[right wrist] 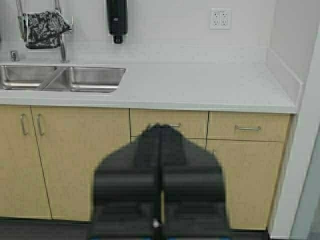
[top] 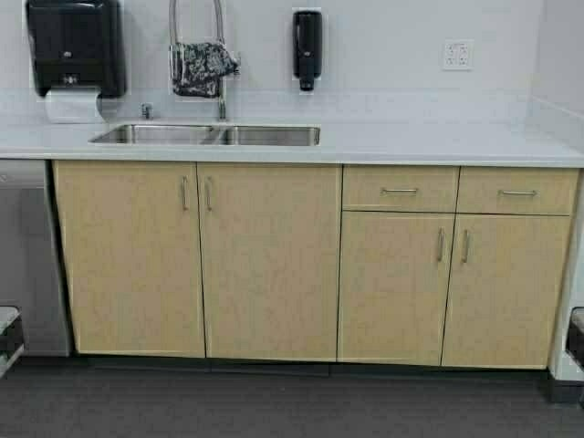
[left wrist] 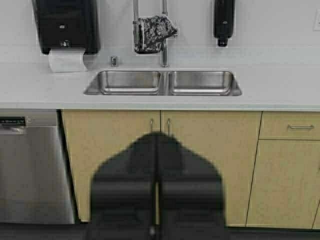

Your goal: Get the cloth and wipe up the spill under the wine glass

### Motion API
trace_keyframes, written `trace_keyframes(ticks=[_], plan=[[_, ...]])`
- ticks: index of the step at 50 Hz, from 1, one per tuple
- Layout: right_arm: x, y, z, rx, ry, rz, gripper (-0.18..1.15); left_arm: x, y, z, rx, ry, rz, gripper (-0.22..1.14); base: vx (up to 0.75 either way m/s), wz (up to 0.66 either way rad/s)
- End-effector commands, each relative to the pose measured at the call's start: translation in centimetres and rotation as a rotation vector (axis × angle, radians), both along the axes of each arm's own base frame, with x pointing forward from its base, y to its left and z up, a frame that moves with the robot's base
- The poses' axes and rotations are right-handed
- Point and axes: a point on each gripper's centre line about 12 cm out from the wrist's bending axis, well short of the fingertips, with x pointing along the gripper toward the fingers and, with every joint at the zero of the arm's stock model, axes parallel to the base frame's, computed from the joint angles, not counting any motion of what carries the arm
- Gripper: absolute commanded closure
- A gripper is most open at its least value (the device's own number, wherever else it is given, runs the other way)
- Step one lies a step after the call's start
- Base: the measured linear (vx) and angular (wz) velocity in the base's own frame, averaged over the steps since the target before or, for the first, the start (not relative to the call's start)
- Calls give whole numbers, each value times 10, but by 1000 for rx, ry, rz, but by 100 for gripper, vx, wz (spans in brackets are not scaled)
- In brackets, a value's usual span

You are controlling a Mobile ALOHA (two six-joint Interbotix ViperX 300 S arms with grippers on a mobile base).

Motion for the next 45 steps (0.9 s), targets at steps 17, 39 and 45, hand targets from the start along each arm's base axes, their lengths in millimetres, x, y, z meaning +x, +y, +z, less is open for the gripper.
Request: trace_keyframes(ticks=[17, 39, 45], plan=[[1, -1, -4, 2, 17, -3, 92, -2, -2, -2, -49, 25, -12, 89, 1, 0], [2, -1, -2, -4, 18, -3, 92, -5, -1, 4, -50, 6, -11, 89, 10, 1], [2, -1, -2, -3, 18, -3, 92, -5, -2, 4, -50, 6, -12, 89, 22, 6]])
